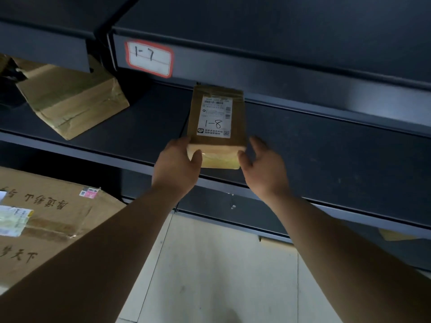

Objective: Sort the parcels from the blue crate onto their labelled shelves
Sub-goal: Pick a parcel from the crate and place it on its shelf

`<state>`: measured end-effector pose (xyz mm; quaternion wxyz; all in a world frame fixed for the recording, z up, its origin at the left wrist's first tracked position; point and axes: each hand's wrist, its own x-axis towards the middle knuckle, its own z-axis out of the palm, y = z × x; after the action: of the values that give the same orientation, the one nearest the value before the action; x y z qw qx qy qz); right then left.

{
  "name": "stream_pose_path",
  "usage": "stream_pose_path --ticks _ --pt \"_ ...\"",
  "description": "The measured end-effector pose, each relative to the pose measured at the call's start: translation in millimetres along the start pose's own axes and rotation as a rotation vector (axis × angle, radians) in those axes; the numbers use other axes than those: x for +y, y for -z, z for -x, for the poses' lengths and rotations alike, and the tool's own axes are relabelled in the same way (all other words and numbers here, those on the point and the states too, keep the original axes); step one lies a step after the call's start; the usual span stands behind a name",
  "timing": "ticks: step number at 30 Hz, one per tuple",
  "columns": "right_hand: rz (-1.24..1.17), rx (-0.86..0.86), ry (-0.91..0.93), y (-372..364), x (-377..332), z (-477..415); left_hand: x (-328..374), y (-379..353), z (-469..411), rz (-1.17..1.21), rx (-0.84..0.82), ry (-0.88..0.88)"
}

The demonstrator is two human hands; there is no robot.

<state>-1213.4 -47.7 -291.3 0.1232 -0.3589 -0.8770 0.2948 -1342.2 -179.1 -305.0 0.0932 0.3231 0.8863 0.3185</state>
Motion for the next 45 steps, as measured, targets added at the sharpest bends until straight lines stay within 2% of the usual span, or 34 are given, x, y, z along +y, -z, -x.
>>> stream_pose_path --ticks 7,13,21,33,39,45 --pt "0.22 -0.031 -0.073 79.4 -6.1 88.9 75.9 39.9 74.4 -0.297 -0.047 -0.278" --pt "0.347 -0.037 -0.213 179.4 -12.4 197.9 170.9 74.8 145.4 -0.299 -0.127 -0.468" --pt "0.361 0.159 -0.395 313.5 -3.9 362.7 315.4 82.4 264.8 -0.286 -0.242 -0.749" --pt "0.329 0.394 -0.765 493.2 63.1 657.3 526.6 36.7 521.9 -0.19 -0.472 -1.068" --pt "0.288 0.483 -0.969 552.5 111.5 813.3 617.2 -4.6 662.5 -0.192 -0.623 -1.227" --pt "0.253 0.6 -1.189 585.1 147.1 925.7 688.0 -39.7 770.8 -0.179 -0.754 -1.385"
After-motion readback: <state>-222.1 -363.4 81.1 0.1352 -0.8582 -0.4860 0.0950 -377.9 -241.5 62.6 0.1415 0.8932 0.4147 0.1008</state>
